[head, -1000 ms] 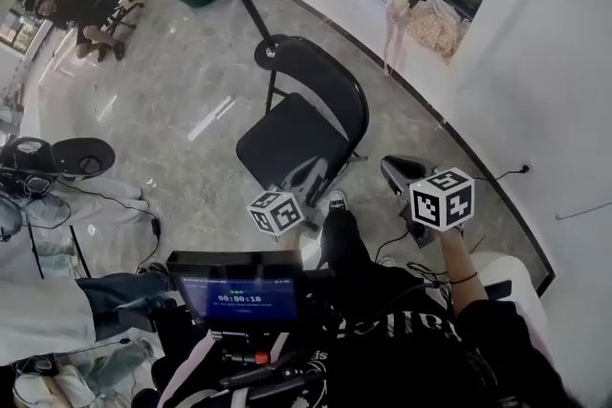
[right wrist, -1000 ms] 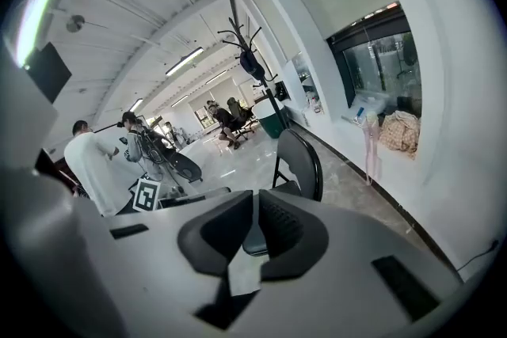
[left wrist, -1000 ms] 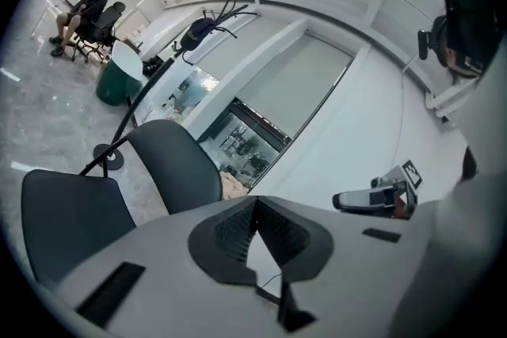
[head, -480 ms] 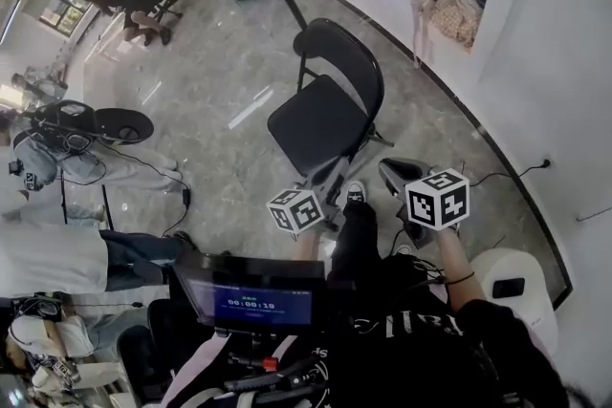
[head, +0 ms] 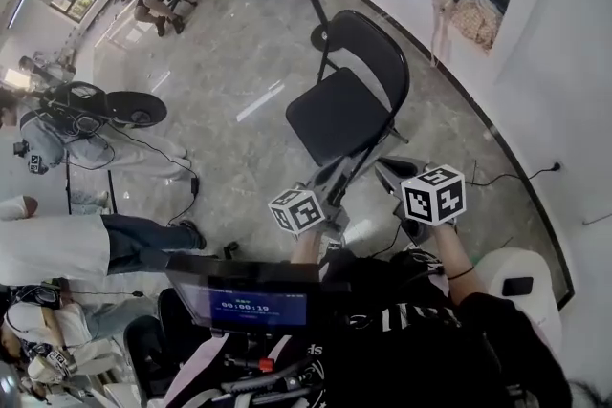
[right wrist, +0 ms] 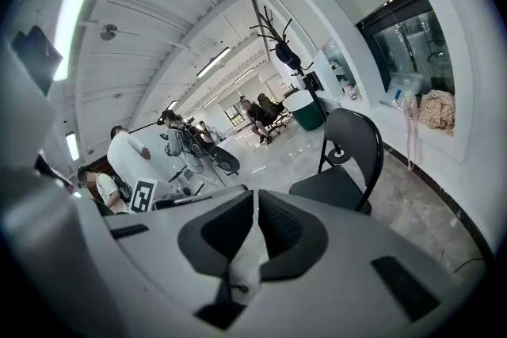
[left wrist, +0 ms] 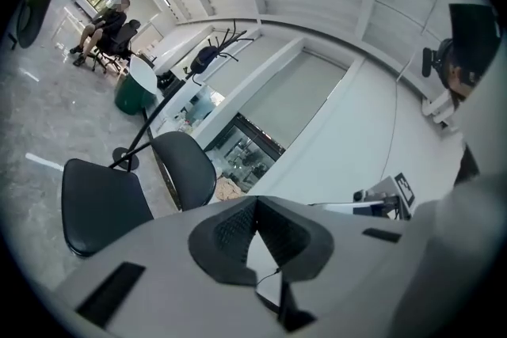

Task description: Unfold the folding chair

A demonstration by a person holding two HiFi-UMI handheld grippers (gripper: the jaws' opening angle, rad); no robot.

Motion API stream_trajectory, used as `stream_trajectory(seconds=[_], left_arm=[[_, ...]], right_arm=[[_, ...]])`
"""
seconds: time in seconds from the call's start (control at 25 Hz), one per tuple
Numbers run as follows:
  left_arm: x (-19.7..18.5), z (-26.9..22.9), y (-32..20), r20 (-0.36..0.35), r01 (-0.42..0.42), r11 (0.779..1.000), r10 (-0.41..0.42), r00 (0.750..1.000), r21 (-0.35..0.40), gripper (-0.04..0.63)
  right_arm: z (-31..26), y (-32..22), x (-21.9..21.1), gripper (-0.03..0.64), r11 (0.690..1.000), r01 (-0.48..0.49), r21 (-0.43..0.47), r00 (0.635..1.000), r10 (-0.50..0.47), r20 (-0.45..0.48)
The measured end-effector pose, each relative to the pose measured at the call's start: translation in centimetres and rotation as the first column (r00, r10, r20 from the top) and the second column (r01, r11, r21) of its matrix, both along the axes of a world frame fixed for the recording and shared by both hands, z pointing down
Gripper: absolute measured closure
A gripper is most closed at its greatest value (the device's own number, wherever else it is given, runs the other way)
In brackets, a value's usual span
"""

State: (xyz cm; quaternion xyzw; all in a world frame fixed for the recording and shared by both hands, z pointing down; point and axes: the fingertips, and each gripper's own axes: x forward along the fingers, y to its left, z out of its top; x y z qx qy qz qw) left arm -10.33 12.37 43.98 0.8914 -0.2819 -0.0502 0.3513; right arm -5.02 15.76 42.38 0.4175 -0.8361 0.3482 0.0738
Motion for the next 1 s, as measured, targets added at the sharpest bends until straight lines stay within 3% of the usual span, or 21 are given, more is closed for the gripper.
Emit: stream_trajectory(seconds=[0.16, 0.52, 0.72, 1.0], left_arm=[[-6.4, -1.4, -1.6, -0.055, 0.041, 0.999, -0.039, 0.998, 0.031, 0.592], [-19.2, -1.6, -4.3, 0.038, -0.035, 0.999, 0.034, 0.999, 0.028, 0.592], [-22.5, -0.2, -3.9, 0.094, -0.123, 0.992, 0.121, 0.988, 0.015, 0.592], [-23.5, 1.4, -1.3, 0.064, -0.153, 0.987, 0.156, 0.986, -0.045, 0.592]], right_arm=[[-0.5, -2.4, -5.5, 0.584, 1.0, -0.019, 0.001, 1.0, 0.019, 0.005], [-0.1, -6.2, -17.6, 0.584, 0.993, -0.116, -0.011, 0.993, 0.116, -0.026], [0.7, -5.9, -21.1, 0.584, 0.986, -0.163, -0.033, 0.985, 0.16, -0.068], [1.8, -2.2, -23.1, 0.588, 0.983, -0.171, -0.07, 0.979, 0.161, -0.127]])
